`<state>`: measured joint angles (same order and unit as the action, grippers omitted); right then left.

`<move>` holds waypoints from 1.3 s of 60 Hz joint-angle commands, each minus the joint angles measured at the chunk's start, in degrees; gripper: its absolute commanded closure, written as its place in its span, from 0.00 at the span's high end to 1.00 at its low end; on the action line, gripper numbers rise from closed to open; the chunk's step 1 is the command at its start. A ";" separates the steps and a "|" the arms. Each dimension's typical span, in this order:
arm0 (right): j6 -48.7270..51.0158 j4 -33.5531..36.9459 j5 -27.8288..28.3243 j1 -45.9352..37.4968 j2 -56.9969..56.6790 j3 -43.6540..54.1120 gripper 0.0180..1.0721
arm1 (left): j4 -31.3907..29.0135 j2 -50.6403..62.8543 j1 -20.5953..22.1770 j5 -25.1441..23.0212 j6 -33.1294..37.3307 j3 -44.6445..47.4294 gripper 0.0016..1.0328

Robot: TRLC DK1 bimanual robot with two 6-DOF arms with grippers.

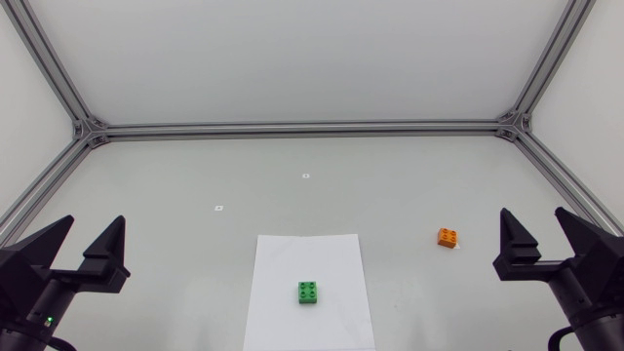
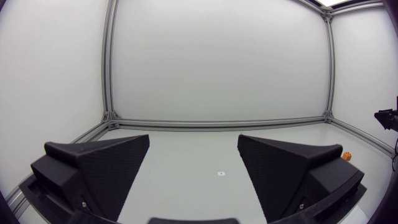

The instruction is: Pick up the orange 2x2 brick with the right arm and stack it on top of the green 2x2 brick in the center

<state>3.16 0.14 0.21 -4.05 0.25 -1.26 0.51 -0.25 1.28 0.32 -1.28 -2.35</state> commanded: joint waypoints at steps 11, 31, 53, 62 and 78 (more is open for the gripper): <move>-0.79 0.12 0.32 0.45 -0.60 1.34 0.96 | -0.87 -0.45 -0.14 -0.23 0.75 2.35 0.96; -0.79 -4.54 -0.56 0.80 -0.69 1.52 0.96 | -0.78 -0.45 -0.14 -0.23 0.75 2.35 0.96; -0.70 -2.87 -0.56 2.30 0.63 -7.09 0.96 | -0.87 -0.45 -0.14 -0.23 0.75 2.35 0.96; -0.79 -0.67 -0.73 2.38 6.96 -12.72 0.96 | -0.78 -0.45 -0.14 -0.23 0.75 2.35 0.96; -2.02 3.55 -0.73 2.56 20.75 -22.74 0.96 | -0.78 -0.45 -0.14 -0.23 0.75 2.35 0.96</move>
<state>2.90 1.91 -0.27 -1.96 16.56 -20.18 0.51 -0.25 1.28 0.32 -1.26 -2.35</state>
